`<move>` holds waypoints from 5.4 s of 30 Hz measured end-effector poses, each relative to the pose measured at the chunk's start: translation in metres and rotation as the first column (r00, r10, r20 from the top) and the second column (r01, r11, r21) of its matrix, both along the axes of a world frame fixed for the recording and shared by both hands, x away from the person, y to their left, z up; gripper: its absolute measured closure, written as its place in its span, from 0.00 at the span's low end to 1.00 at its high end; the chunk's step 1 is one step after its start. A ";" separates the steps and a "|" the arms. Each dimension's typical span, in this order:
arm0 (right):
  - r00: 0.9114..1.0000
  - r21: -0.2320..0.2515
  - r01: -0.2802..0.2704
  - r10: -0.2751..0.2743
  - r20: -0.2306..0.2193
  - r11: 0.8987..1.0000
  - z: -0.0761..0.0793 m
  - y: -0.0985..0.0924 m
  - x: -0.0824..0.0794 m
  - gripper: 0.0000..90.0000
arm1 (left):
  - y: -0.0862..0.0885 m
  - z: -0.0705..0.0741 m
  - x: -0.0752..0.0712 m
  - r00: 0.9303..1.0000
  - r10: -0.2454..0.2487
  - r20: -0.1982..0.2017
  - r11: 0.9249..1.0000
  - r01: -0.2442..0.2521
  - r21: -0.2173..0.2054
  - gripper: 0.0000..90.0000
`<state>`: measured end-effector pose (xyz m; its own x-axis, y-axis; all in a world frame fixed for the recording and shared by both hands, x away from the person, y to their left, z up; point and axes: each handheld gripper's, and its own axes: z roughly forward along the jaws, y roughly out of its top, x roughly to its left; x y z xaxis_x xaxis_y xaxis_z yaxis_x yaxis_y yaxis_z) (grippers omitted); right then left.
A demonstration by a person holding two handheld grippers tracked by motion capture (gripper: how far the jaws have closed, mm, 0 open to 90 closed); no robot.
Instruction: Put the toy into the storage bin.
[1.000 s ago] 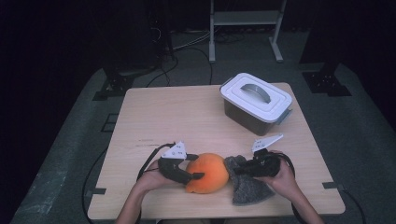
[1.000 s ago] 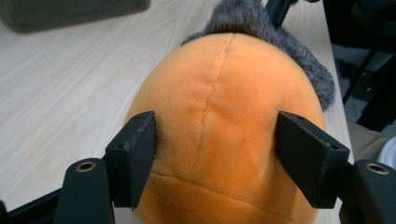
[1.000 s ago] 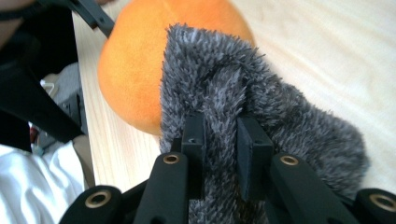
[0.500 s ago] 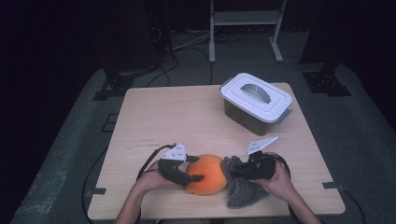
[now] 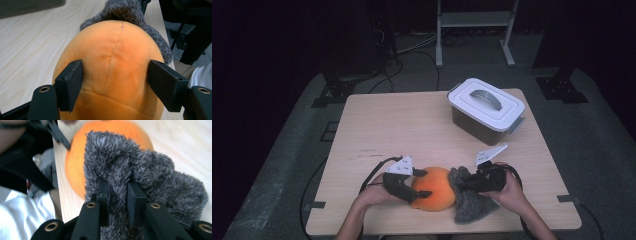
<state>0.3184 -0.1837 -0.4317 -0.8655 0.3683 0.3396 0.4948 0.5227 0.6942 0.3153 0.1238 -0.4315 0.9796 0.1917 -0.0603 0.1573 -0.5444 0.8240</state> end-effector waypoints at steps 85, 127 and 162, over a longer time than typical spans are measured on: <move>0.993 0.062 0.072 -0.078 0.093 0.995 0.023 -0.016 0.003 0.84 | -0.039 0.012 -0.015 0.966 0.110 0.232 0.994 -0.104 -0.038 0.47; 0.999 0.011 -0.039 0.039 0.038 0.999 0.008 -0.002 -0.004 0.83 | -0.018 0.012 -0.004 0.994 0.065 0.083 0.998 -0.067 0.010 0.11; 0.997 0.010 0.054 -0.054 0.063 0.998 0.026 -0.034 0.001 0.87 | -0.035 0.013 -0.015 0.988 0.089 0.127 0.996 -0.091 0.013 0.38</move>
